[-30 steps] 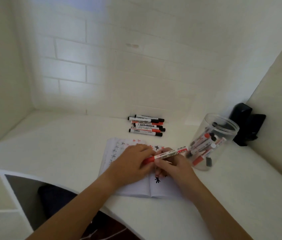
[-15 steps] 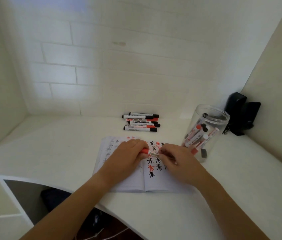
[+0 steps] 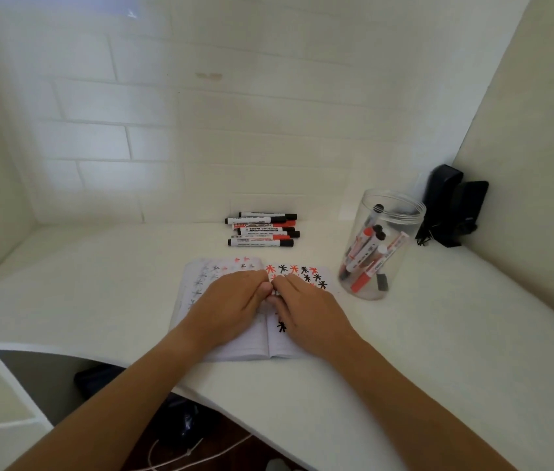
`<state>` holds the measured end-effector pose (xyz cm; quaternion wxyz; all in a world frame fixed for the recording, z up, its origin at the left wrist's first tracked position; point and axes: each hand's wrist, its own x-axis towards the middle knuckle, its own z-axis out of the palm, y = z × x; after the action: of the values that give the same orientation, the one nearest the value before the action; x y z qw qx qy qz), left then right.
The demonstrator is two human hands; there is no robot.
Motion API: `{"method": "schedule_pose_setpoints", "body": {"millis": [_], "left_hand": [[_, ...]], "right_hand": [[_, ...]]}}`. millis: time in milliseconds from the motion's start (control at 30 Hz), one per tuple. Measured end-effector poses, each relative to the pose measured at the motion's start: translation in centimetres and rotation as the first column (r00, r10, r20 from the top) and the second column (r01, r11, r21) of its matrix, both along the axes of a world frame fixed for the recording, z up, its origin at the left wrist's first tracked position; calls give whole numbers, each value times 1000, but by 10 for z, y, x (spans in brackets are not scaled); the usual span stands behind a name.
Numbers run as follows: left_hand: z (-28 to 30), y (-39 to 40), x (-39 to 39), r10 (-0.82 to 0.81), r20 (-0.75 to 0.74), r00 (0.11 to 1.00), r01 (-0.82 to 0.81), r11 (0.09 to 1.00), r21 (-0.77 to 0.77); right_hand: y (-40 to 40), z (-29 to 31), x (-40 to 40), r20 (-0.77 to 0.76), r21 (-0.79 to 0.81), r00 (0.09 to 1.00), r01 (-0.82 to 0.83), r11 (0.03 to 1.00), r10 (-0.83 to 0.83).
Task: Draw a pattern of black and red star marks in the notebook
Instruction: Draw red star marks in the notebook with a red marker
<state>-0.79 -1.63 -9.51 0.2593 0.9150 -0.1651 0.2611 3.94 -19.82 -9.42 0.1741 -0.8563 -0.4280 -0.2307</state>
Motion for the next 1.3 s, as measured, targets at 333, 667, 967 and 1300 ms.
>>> {"method": "schedule_pose_setpoints", "body": {"millis": [333,667,967,1300], "left_hand": [[1,4,2,-68,39,997,69,997,-26],[4,6,3,-81,102,991,84,996,-18],[4,5,2,86,73,994,-84,996,-29],[6,7,18,179,-53,982,-162,960,228]], "right_hand": [[-1,8,0,83,4,997,-1,1000,1],[-2,14,-4,123,4,992,24,1000,-24],[-8,20,-2,-188,51,974,140,989,-128],[-34,65,-6,-717,602,617,315,734,323]]}}
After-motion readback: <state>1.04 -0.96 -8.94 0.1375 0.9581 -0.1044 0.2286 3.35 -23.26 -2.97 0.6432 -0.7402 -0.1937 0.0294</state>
